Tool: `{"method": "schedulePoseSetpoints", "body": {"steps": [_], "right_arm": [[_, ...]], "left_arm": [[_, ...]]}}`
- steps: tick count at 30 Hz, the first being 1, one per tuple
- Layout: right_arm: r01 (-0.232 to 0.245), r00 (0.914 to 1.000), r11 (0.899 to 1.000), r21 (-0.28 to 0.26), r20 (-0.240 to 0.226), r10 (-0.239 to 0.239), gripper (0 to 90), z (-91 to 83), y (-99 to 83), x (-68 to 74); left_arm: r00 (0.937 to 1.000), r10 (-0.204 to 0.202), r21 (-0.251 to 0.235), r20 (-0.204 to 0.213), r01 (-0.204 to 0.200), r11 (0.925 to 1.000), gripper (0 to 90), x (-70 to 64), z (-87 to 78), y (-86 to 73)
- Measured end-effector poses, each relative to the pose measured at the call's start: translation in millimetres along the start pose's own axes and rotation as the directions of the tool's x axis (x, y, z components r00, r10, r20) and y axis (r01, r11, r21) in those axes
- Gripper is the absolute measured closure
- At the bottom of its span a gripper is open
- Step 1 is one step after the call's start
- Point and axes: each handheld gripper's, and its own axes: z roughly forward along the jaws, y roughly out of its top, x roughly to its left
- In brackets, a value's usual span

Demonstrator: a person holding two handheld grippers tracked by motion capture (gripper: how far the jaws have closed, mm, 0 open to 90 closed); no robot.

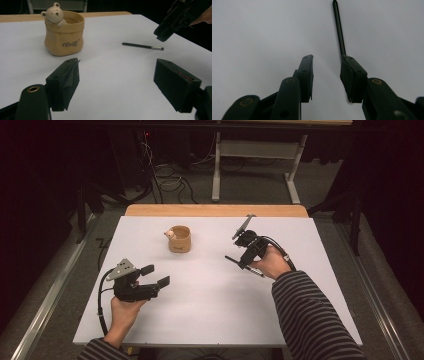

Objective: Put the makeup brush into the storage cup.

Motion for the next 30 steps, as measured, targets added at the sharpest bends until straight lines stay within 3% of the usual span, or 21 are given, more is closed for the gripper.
{"method": "schedulePoseSetpoints", "body": {"steps": [20, 30], "right_arm": [[-0.044, 0.9989, 0.995, 0.086, -0.014, 0.046, 68.0, 19.8, -5.6, -11.3], [-0.034, 0.9993, 0.994, 0.103, -0.012, 0.035, 68.0, 26.6, -3.9, -14.9]], "left_arm": [[1.0000, 0.002, 0.003, 0.006, -0.002, 1.0000, 21.5, -0.4, 0.5, -0.1], [1.0000, 0.003, 0.006, 0.006, -0.003, 1.0000, 21.5, -0.2, 0.4, -0.1]]}}
